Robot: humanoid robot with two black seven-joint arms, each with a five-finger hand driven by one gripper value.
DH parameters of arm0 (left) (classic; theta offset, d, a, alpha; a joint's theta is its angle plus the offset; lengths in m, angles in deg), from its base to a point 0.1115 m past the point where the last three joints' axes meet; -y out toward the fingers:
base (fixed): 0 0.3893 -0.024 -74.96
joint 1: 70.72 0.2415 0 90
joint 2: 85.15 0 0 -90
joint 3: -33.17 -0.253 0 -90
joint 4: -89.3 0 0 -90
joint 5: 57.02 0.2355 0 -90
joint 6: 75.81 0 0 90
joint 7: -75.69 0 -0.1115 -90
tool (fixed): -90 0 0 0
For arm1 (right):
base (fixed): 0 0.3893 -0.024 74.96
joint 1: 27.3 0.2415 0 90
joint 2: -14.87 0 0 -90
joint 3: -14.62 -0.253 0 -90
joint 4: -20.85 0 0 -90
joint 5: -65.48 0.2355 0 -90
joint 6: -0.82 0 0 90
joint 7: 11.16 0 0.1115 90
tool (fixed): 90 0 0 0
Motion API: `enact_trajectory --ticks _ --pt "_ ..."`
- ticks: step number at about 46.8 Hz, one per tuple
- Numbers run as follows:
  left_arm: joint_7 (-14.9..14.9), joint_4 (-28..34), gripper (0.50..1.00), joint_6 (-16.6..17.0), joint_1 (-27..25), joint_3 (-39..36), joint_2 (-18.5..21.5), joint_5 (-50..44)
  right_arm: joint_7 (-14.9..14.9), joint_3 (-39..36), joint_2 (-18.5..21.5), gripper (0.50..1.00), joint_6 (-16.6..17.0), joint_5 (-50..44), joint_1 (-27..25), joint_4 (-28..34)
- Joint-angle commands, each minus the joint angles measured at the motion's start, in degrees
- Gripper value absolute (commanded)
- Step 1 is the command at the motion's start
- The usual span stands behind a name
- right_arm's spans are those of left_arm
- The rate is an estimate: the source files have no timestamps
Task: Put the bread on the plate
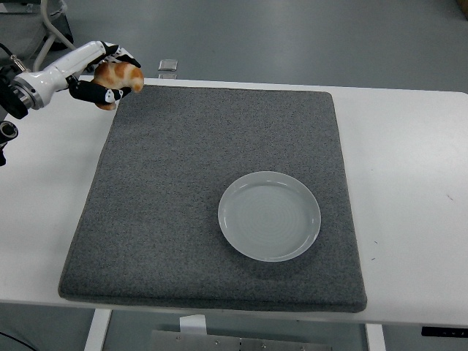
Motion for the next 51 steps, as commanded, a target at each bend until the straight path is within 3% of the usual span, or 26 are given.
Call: enact_trajectory --ticks 1,10,30,45,51 --pt "0.0 -2.1 0.500 -1.3 -2.8 0.0 -0.1 0.0 0.0 0.0 0.0 0.930 0.0 0.0 0.0 0.0" --pt "0.6 -3.6 0.500 -3.6 -9.4 -0.7 -1.9 0.8 0.0 0.0 0.0 0.930 0.0 0.0 0.0 0.0" --pt "4.6 -6.1 0.500 -2.4 -13.8 -2.6 -19.5 1.0 0.0 0.0 0.0 0.930 0.1 0.0 -0.1 0.0" --pt "4.5 -5.2 0.500 5.1 -13.8 -7.5 -30.7 2.3 0.0 0.1 0.0 0.930 0.1 0.0 -0.1 -0.2" --pt "4.5 -3.6 0.500 8.8 -12.8 -9.5 -32.4 5.0 0.0 0.1 0.0 0.930 0.1 0.0 -0.1 -0.1"
